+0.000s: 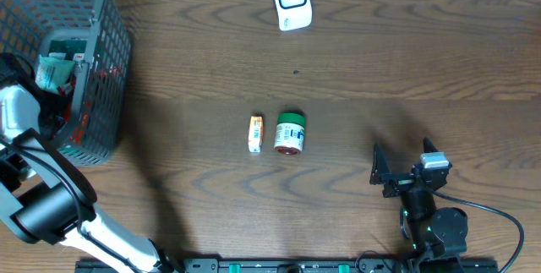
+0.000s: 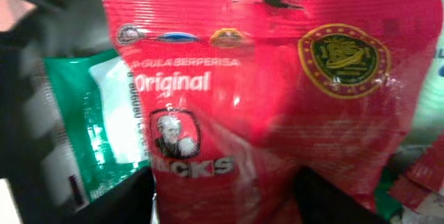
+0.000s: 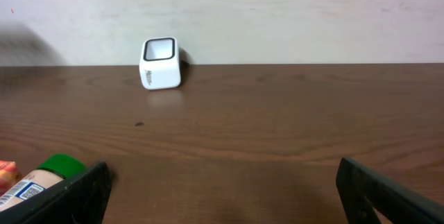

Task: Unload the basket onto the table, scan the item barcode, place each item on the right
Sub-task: 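Grasp the red snack bag in the basket with the left gripper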

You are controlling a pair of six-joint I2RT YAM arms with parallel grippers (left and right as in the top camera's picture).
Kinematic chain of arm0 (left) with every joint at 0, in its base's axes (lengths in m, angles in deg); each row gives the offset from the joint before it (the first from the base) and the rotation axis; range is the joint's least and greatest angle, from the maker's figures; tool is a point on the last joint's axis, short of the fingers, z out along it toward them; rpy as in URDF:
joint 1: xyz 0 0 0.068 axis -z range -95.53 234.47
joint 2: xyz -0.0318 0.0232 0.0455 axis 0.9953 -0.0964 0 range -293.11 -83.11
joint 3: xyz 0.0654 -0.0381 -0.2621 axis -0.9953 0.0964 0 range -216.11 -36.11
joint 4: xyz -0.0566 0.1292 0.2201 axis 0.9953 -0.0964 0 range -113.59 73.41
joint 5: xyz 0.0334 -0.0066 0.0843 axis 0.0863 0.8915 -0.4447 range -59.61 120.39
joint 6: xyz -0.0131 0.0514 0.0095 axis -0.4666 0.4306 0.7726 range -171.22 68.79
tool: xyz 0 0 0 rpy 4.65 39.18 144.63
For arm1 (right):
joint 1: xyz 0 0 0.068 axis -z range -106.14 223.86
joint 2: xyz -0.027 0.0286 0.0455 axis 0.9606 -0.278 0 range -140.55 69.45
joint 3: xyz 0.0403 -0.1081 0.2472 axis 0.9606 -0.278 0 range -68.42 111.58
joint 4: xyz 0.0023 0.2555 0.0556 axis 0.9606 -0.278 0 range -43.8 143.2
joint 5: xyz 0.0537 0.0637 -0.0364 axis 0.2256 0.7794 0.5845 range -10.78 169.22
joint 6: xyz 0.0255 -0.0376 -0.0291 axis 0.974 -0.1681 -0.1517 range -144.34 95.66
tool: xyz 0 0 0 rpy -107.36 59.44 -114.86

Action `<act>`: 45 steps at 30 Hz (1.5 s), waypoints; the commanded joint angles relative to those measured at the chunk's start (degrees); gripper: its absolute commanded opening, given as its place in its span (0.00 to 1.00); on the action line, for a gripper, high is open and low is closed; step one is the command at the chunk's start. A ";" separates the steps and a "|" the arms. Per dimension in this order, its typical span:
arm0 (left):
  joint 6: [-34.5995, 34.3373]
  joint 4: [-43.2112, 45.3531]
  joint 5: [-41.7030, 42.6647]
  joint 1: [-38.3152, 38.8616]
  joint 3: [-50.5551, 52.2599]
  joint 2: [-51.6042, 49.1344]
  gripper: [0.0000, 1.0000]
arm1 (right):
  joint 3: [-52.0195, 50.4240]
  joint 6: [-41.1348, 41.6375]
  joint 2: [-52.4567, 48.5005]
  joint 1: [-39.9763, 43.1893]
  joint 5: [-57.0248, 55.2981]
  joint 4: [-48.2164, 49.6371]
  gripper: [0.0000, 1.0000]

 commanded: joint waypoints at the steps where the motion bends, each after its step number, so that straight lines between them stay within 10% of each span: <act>1: 0.07 -1.16 3.28 -0.35 3.32 -3.19 0.57 | -0.07 -0.74 0.09 0.44 0.04 -0.24 0.99; 6: 0.07 -1.18 3.54 -0.35 4.09 -3.19 0.49 | -0.07 -0.74 0.09 0.44 0.04 -0.24 0.99; 14: 0.07 -1.62 3.56 -0.42 3.63 -1.75 0.07 | -0.07 -0.74 0.09 0.44 0.04 -0.24 0.99; 36: 0.07 3.30 3.54 -0.28 3.08 35.87 0.07 | -0.07 -0.74 0.09 0.44 0.04 -0.24 0.99; 45: 0.11 0.57 3.30 -0.31 3.10 37.22 0.76 | -0.07 -0.74 0.09 0.44 0.04 -0.24 0.99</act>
